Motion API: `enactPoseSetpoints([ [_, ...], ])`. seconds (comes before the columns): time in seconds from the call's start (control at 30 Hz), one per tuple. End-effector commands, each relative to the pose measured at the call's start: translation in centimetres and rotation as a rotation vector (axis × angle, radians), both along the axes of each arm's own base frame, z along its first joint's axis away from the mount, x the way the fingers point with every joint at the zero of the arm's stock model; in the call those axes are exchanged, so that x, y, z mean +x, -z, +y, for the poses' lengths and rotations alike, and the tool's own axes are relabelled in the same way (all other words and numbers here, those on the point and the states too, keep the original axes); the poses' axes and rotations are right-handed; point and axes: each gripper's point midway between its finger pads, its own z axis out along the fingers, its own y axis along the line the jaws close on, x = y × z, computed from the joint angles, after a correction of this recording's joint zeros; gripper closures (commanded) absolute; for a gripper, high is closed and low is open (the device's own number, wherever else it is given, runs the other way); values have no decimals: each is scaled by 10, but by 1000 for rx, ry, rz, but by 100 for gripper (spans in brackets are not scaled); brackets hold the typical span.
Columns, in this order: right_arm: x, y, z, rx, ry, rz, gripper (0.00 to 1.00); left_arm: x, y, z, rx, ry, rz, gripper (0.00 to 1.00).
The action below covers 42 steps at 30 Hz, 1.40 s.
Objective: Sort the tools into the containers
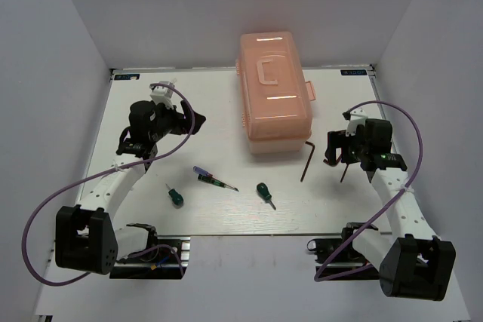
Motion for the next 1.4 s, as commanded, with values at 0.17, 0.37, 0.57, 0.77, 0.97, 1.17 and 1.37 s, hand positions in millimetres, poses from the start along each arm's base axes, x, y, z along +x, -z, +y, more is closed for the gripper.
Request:
enactPoseSetpoints([
  [0.17, 0, -6, 2, -12, -46, -30, 10, -2, -18, -4, -20, 25, -52, 0],
  [0.37, 3, -3, -15, -93, 3, -17, 10, -4, -21, -8, -35, 47, -57, 78],
  [0.57, 7, -20, -11, -123, -76, -57, 24, 0, -8, -10, -31, 58, -3, 89],
  [0.77, 42, -89, 29, 44, -195, -134, 100, -4, -6, -33, -65, 214, 34, 22],
  [0.97, 91, -158, 95, 238, -322, -98, 56, -11, 0, -46, -90, 320, 56, 18],
  [1.17, 147, -221, 166, 447, -360, -157, 40, -22, -4, -57, -110, 405, 3, 55],
  [1.37, 201, -233, 225, 584, -388, -184, 38, -25, 5, -62, -112, 461, 13, 68],
])
